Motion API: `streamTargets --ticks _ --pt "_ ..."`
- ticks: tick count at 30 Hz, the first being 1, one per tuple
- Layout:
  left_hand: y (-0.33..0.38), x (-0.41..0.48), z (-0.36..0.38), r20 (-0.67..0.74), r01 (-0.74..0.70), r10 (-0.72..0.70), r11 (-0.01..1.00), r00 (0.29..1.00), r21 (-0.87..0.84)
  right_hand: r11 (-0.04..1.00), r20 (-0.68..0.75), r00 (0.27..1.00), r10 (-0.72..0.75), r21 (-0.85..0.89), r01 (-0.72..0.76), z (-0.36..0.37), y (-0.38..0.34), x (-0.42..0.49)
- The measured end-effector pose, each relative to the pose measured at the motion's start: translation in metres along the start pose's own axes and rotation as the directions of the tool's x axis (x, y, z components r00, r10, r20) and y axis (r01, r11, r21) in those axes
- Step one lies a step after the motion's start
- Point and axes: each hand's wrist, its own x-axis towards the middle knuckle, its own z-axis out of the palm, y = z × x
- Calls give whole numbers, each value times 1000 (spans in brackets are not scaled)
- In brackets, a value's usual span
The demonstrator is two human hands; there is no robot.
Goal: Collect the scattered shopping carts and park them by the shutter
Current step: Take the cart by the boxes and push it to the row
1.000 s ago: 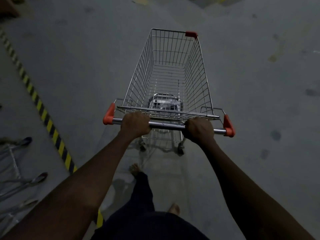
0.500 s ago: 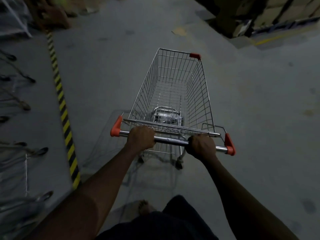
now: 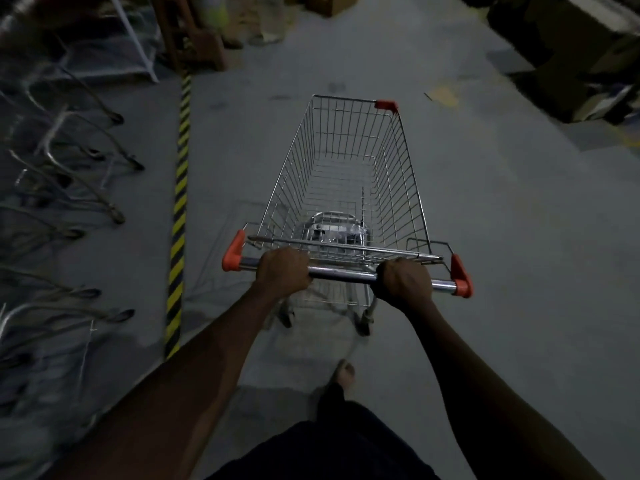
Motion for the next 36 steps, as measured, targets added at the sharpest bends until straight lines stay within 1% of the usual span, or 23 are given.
streamTargets --ticks 5,8,10,14,17,21,23,24,27,31,33,36 --pt "-36 78 -16 14 134 -134 991 991 -25 987 -4 988 -153 -57 152 -7 4 118" --pt "-56 120 -19 6 177 -177 983 984 -51 978 -17 980 -197 -69 196 -14 5 177" --pt "-69 145 -21 -17 208 -209 977 978 -47 967 -24 972 -232 -118 228 -18 3 216" --pt "-103 196 -25 -45 237 -239 970 970 -48 959 -51 966 -253 -146 244 -24 -6 296" --pt "-136 237 -33 -44 270 -271 962 961 -41 949 5 957 -292 -126 290 -38 -26 354" --pt "-195 293 -48 -4 301 -303 950 953 -79 950 2 958 -287 -126 285 -50 -57 431" --pt "-226 316 -55 -10 304 -306 949 952 -85 947 -8 959 -283 -162 278 -51 -73 465" --pt "-242 328 -59 -10 307 -309 947 951 -91 945 -30 958 -285 -175 275 -51 -81 483" --pt "-288 368 -68 -22 298 -301 950 953 -93 947 -127 943 -306 -145 288 -52 -104 536" --pt "-342 421 -78 -40 298 -303 950 952 -96 944 -202 923 -326 -124 306 -57 -129 611" --pt "-367 452 -81 -42 320 -324 943 945 -86 942 -180 927 -328 -138 307 -59 -141 648" --pt "-405 502 -81 -36 340 -343 938 939 -61 937 -111 936 -334 -145 317 -67 -156 709"
